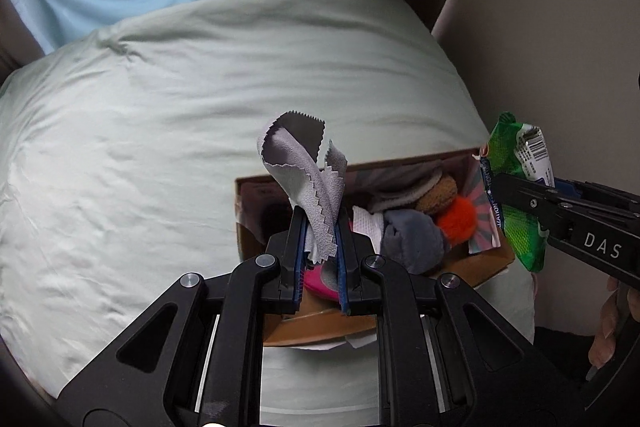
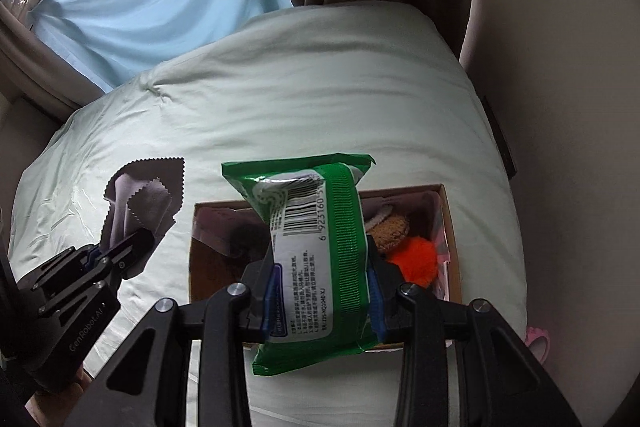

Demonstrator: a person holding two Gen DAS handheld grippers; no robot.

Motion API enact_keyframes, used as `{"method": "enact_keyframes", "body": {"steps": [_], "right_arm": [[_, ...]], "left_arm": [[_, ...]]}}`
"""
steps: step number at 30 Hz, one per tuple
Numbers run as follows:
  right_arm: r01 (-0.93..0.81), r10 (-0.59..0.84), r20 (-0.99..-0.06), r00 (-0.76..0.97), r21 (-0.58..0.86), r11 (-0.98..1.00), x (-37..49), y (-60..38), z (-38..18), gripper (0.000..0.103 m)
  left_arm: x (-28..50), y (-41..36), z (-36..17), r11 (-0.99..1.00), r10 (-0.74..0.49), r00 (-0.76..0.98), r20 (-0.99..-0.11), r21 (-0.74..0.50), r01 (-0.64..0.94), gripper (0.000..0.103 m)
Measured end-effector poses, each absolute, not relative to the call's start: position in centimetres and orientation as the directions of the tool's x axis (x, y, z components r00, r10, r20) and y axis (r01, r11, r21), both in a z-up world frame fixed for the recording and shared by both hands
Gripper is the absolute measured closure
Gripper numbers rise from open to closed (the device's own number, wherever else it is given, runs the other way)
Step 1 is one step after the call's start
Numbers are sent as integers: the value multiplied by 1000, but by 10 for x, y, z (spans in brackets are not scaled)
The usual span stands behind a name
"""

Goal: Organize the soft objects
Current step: 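Carry the lilac cloth and green wipes pack over the box with both tools, then open both tools to drop the cloth and wipes pack into the box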

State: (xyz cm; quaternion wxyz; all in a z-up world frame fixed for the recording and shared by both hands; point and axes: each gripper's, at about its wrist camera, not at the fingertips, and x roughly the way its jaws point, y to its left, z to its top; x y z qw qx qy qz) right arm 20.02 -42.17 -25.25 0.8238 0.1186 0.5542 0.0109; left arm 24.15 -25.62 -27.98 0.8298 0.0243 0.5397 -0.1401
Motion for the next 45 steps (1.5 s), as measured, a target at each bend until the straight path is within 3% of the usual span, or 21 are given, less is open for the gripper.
{"method": "enact_keyframes", "body": {"steps": [6, 12, 14, 15, 16, 17, 18, 31, 45], "right_arm": [[122, 243, -921, 306, 291, 949, 215, -420, -303, 70], [141, 314, -914, 255, 357, 923, 228, -417, -331, 69], [138, 352, -901, 252, 394, 909, 234, -418, -338, 59], [133, 370, -893, 255, 411, 902, 236, -420, -339, 47], [123, 380, -890, 250, 419, 900, 239, -421, -341, 32], [107, 391, -888, 243, 425, 899, 241, -422, -342, 24], [102, 392, -888, 241, 425, 900, 243, -425, -343, 11], [153, 328, -897, 296, 384, 911, 213, -439, -318, 8], [41, 193, -834, 517, 249, 968, 150, -370, -157, 8]], "left_arm": [[246, -271, -347, 968, -139, 232, -963, -82, 239, 92], [248, -275, -362, 956, -81, 203, -976, -18, 293, 92], [250, -281, -361, 948, -84, 189, -978, -20, 319, 86], [250, -283, -361, 945, -81, 179, -980, -19, 327, 63], [250, -284, -362, 942, -87, 168, -982, -26, 334, 22], [249, -285, -362, 939, -100, 163, -982, -39, 342, 4], [246, -284, -360, 936, -107, 167, -980, -43, 350, 0], [224, -277, -326, 933, -106, 210, -972, -24, 359, 0], [183, -181, -170, 955, -154, 458, -875, -14, 296, 0]]}}
